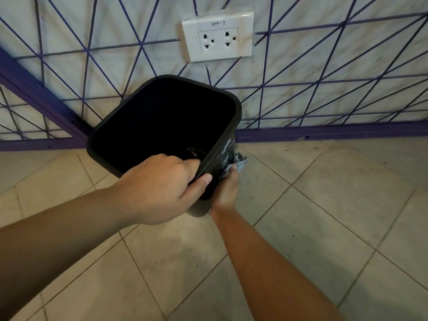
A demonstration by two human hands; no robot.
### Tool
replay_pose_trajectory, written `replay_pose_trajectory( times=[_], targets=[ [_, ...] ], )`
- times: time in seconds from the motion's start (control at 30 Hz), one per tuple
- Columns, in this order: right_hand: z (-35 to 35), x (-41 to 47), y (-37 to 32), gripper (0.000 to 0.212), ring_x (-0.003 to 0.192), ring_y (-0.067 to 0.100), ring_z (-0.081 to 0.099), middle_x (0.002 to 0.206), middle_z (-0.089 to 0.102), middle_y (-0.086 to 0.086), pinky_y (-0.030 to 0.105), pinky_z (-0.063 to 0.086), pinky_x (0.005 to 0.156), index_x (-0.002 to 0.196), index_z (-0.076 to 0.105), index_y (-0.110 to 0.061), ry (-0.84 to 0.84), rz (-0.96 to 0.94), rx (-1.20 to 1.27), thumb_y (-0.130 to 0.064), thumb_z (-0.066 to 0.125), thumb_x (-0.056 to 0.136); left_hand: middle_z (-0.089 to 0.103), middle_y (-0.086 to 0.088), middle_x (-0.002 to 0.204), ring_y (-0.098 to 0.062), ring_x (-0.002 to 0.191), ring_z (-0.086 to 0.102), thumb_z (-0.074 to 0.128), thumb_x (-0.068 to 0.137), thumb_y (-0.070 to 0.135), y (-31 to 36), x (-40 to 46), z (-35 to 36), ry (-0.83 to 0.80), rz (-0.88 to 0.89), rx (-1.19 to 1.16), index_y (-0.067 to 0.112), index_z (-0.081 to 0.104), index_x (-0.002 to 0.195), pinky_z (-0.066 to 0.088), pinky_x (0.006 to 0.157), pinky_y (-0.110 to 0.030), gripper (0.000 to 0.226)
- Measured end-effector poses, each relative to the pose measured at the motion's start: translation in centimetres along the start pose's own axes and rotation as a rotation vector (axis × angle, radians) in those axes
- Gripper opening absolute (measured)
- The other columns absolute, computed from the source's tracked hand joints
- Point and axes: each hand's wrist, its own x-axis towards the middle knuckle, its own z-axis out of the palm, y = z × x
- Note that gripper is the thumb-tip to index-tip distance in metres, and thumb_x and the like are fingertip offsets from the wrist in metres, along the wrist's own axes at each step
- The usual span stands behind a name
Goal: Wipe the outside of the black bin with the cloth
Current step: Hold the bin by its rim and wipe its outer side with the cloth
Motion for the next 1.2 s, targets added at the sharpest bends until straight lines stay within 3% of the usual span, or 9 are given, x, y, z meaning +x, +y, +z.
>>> replay_pose_trajectory(
  times=[0.3,0.47,0.6,0.73,0.87,1.0,1.03,1.1,1.2],
  targets=[
    [0.1,-0.3,-0.8,0.116,0.161,0.028,0.047,0.17,0.052,0.011,0.055,0.035,0.136,0.171,0.042,-0.019,-0.039,-0.018,-0.084,-0.086,0.038,0.076,0.048,0.008,0.056,-0.008,0.05,0.052,0.01,0.089,0.06,0.1,-0.1,0.2,0.038,0.021,0.009,0.035,0.031,0.07,0.04,0.052,-0.022,0.038],
    [-0.5,0.0,-0.9,0.112,0.148,0.028,0.059,0.157,0.064,0.013,0.056,0.043,0.13,0.164,0.051,-0.017,-0.029,-0.007,-0.091,-0.081,0.041,0.073,0.049,0.006,0.055,-0.011,0.048,0.052,0.013,0.092,0.057,0.0,-0.1,0.2,0.058,0.037,0.013,0.032,0.035,0.07,0.045,0.052,-0.03,0.04],
    [0.1,-1.7,-0.2,0.119,0.164,0.034,0.04,0.175,0.043,0.018,0.059,0.032,0.137,0.173,0.034,-0.013,-0.092,-0.035,-0.173,-0.086,0.046,0.08,0.044,0.008,0.052,-0.009,0.045,0.047,0.011,0.09,0.058,0.1,-0.2,0.1,0.059,0.037,0.025,0.033,0.03,0.068,0.034,0.048,-0.022,0.038],
    [-0.7,-0.3,-0.6,0.11,0.153,0.03,0.055,0.161,0.06,0.016,0.055,0.04,0.133,0.167,0.046,-0.012,-0.076,-0.037,-0.127,-0.081,0.043,0.082,0.043,0.007,0.052,-0.008,0.044,0.045,0.011,0.089,0.057,0.2,0.0,0.1,0.062,0.025,0.032,0.033,0.029,0.067,0.034,0.048,-0.023,0.037],
    [-0.2,-1.4,-0.2,0.114,0.161,0.024,0.047,0.17,0.051,0.01,0.049,0.037,0.136,0.173,0.038,-0.019,-0.119,-0.049,-0.151,-0.092,0.041,0.086,0.042,0.008,0.051,-0.007,0.044,0.044,0.017,0.092,0.055,0.0,0.0,0.2,0.069,0.025,0.051,0.033,0.028,0.066,0.033,0.047,-0.023,0.036],
    [-0.9,-0.3,-0.7,0.067,0.148,0.03,0.06,0.157,0.064,0.019,0.042,0.051,0.124,0.162,0.053,-0.009,-0.07,0.002,-0.117,-0.054,0.032,0.116,0.04,0.008,0.049,-0.008,0.041,0.041,0.02,0.093,0.054,0.1,0.0,0.1,0.068,0.042,0.071,0.031,0.03,0.065,0.027,0.046,-0.021,0.037],
    [-1.1,0.4,-0.7,0.063,0.146,0.029,0.062,0.154,0.066,0.019,0.036,0.055,0.118,0.161,0.054,-0.007,-0.064,-0.02,-0.132,-0.048,0.029,0.119,0.039,0.008,0.048,-0.008,0.04,0.04,0.021,0.094,0.053,0.0,0.0,0.1,0.072,0.048,0.072,0.032,0.03,0.065,0.026,0.046,-0.02,0.037],
    [-0.9,-0.3,-1.2,0.076,0.145,0.024,0.062,0.153,0.066,0.015,0.027,0.058,0.112,0.163,0.051,-0.009,-0.098,-0.086,-0.162,-0.062,0.034,0.11,0.038,0.009,0.048,-0.007,0.039,0.039,0.022,0.094,0.053,-0.1,-0.1,0.1,0.073,0.047,0.076,0.033,0.028,0.064,0.026,0.045,-0.02,0.037],
    [-1.1,-0.7,-1.0,0.091,0.143,0.029,0.063,0.149,0.068,0.019,0.049,0.05,0.126,0.159,0.054,-0.007,-0.119,-0.087,-0.193,-0.068,0.036,0.094,0.042,0.008,0.05,-0.008,0.041,0.041,0.015,0.094,0.054,0.0,-0.1,0.1,0.065,0.033,0.089,0.033,0.028,0.066,0.029,0.046,-0.02,0.037]
  ],
)
